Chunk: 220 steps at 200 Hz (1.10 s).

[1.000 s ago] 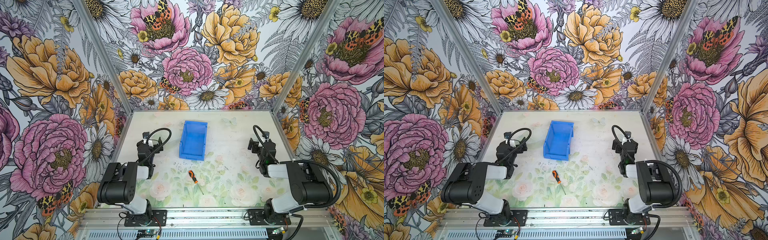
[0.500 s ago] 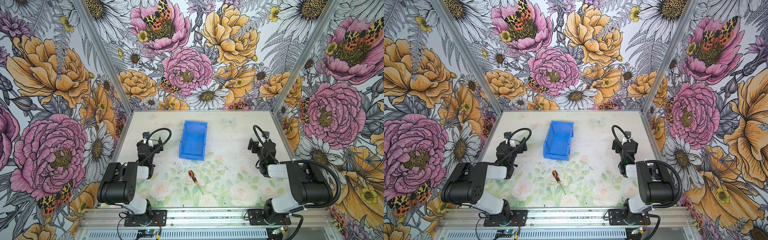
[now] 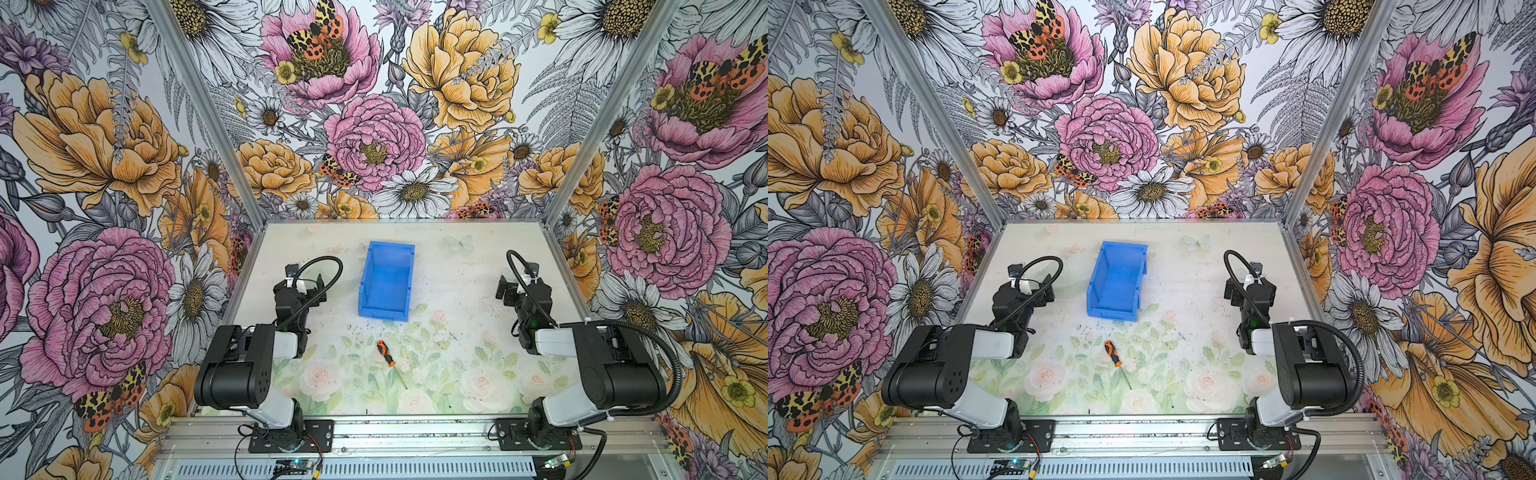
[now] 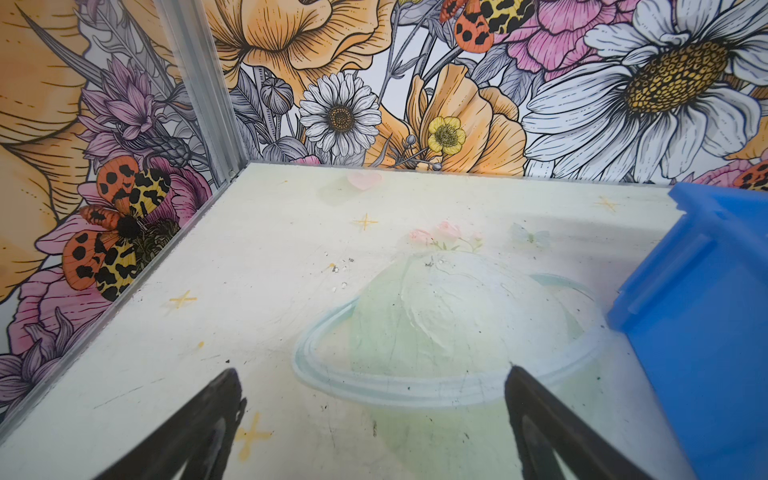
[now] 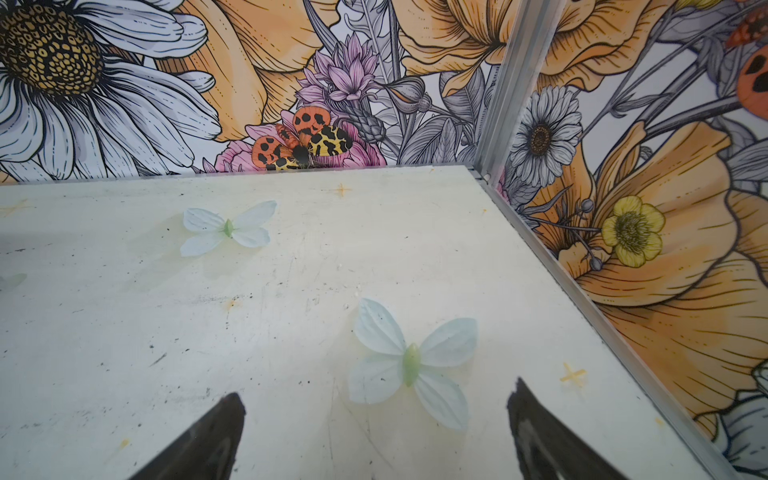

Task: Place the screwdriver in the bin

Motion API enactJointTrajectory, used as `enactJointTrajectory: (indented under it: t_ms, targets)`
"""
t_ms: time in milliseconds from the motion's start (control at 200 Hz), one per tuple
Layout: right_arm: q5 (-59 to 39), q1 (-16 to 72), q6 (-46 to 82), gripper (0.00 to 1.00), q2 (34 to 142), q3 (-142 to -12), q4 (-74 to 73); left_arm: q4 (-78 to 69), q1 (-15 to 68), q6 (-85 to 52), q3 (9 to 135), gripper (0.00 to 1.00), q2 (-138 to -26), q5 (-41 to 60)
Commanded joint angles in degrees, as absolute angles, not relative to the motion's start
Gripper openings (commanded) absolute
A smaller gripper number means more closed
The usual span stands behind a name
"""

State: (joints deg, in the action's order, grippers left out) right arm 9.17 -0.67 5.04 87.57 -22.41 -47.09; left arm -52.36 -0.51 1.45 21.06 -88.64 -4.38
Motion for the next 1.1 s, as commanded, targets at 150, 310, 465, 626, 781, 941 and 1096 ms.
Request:
enactJointTrajectory:
  t_ms: [150, 310, 465, 626, 781, 941, 1096]
  targets:
    - [7.51, -1.23, 5.62, 1.00, 87.76, -22.44, -49.14, -52.98, -0.53, 0.70, 21.93, 0.99, -88.63, -4.18]
    - [7.88, -0.94, 5.38, 0.99, 87.81, -22.44, -49.17, -52.86, -0.51, 0.70, 21.97, 0.99, -88.68, -4.39]
    - [8.55, -0.86, 5.48, 1.00, 87.07, -22.60, -48.52, -52.27, -0.44, 0.32, 22.18, 0.99, -88.40, -5.59]
    - [11.93, -0.53, 6.90, 0.99, 81.36, -27.45, -34.16, -44.82, -0.63, -0.69, 23.72, 0.99, -83.24, -7.85]
    - [13.22, 1.29, 7.85, 0.99, 75.90, -29.84, -23.83, -30.91, -1.14, -2.02, 27.03, 0.99, -77.80, -9.59]
    - [21.78, 6.65, 11.31, 1.00, 68.93, -32.86, -11.91, -19.80, -0.70, -4.16, 29.45, 0.99, -71.27, -15.15]
    - [23.87, 8.78, 22.41, 0.99, 65.42, -40.39, 7.65, -5.79, -0.97, -10.68, 35.45, 0.99, -67.25, -14.29]
